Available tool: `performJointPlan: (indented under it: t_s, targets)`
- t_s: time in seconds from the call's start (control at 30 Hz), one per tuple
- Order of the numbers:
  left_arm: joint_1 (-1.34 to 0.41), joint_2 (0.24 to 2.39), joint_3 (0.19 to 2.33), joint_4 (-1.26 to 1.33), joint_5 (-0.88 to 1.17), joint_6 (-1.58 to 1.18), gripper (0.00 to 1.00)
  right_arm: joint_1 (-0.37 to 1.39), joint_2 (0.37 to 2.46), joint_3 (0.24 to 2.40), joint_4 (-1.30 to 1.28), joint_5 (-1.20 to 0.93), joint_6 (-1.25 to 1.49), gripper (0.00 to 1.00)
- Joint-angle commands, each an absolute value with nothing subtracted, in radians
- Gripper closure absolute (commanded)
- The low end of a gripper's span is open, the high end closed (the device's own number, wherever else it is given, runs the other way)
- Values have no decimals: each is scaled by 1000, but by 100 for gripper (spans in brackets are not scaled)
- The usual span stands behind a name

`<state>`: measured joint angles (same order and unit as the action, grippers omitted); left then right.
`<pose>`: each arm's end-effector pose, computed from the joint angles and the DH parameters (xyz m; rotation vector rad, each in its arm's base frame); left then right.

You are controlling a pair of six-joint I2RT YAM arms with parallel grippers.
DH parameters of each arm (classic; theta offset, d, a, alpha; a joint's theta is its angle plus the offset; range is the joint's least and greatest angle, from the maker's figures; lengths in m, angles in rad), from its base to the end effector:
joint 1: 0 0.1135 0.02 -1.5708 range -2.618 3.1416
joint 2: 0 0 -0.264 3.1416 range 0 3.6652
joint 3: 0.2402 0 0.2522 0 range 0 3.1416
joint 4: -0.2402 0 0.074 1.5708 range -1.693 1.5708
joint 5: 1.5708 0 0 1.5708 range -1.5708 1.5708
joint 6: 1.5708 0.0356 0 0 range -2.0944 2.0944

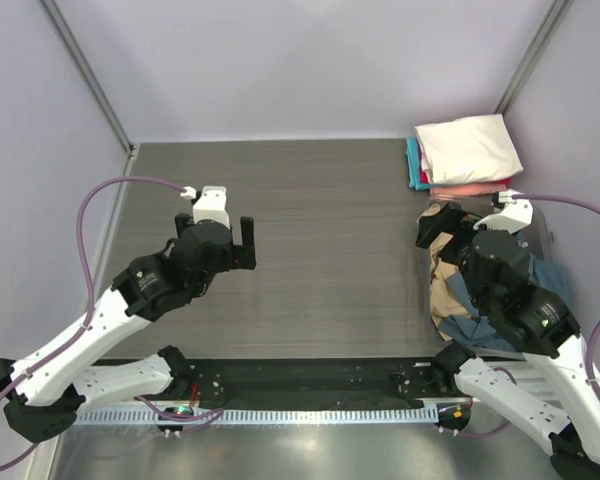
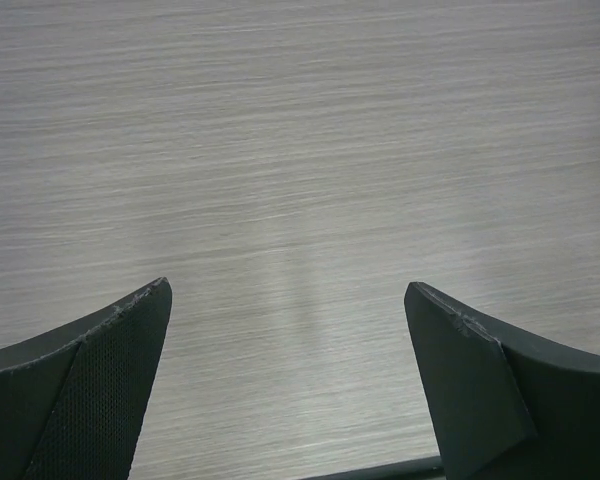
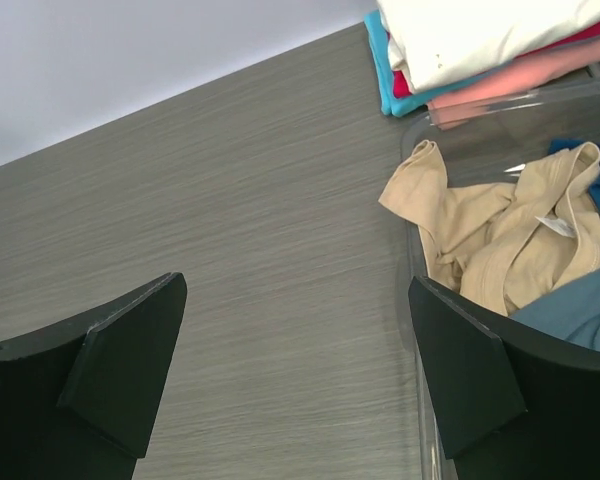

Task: Fold and stack the t-shirts
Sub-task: Grab the tshirt from the pile

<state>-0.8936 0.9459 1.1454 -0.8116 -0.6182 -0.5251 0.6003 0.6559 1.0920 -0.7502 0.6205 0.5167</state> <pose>0.1277 -0.1259 0.3758 0.0408 2.0635 -0.1960 0.0987 0.0425 0.4005 0.3403 1.7976 0.2016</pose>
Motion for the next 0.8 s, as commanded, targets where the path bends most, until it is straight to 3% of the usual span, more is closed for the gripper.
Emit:
performJointPlan:
  t_s: [0.0, 0.23, 0.4, 0.5, 0.53, 0.57, 0.63, 0.77]
  targets:
    - [-884, 940, 1138, -769, -664, -492, 0, 603, 632, 1081, -704, 683, 563, 0]
    - [-882, 850, 1019, -655, -540, -396, 0, 603, 526, 957, -649, 694, 506, 0]
    - [-882, 818, 969, -661, -520, -400, 0, 563, 797, 1069, -954, 899, 610, 0]
    - [-881, 850, 982, -699, -532, -399, 0, 276, 918, 1100, -931, 664, 482, 0]
    - [-881, 856, 983, -709, -541, -400, 0, 62, 955, 1097, -922, 569, 447, 0]
    - [-882, 867, 988, -715, -554, -396, 1, -34, 992, 1089, -919, 375, 418, 0]
    - [-881, 871, 989, -724, -584, -396, 1, -194, 1084, 1065, -882, 252, 377, 0]
    - [-881, 856, 983, -718, -572, -394, 1, -215, 1178, 1095, -813, 205, 416, 0]
